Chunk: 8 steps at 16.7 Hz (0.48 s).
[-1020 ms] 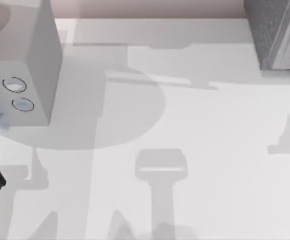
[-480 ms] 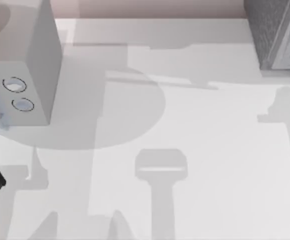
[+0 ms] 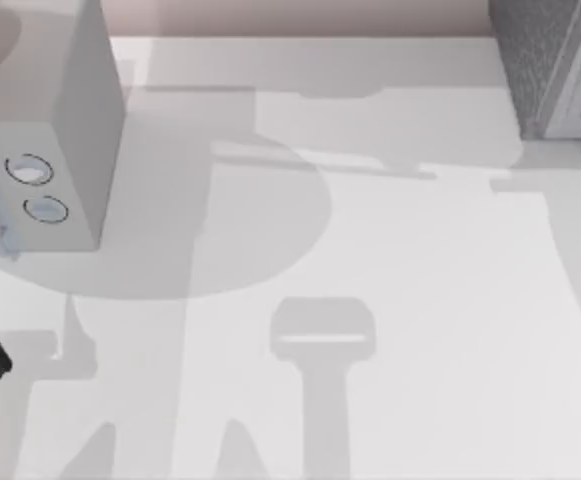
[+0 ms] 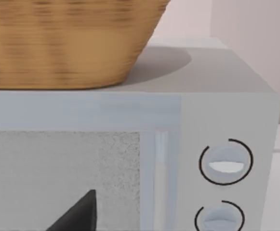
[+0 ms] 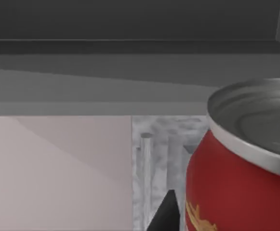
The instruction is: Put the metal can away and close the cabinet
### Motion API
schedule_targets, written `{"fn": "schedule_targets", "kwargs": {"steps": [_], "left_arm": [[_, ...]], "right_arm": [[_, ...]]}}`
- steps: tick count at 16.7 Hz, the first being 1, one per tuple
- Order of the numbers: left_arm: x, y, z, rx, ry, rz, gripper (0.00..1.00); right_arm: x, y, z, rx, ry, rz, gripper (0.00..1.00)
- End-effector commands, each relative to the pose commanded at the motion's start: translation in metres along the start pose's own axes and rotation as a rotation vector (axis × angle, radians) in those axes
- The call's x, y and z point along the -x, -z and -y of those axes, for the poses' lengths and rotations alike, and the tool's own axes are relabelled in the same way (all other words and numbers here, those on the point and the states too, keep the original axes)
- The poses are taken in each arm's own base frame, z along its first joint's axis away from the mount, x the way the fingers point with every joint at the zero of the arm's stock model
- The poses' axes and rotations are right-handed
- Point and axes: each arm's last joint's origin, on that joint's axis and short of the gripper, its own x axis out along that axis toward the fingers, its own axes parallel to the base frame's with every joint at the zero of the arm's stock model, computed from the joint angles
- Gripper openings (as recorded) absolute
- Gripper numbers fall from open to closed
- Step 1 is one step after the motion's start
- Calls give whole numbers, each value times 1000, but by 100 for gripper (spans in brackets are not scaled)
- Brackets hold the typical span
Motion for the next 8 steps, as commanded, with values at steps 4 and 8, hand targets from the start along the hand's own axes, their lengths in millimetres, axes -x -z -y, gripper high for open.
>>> {"fn": "schedule_targets", "kwargs": {"steps": [4,8], "left_arm": [[0,0,0,0,0,0,100],[0,0,0,0,0,0,100]], "right_arm": [[-26,-25,-8,1,3,-9,0],[-54,-48,-17,0,0,-10,0]]}}
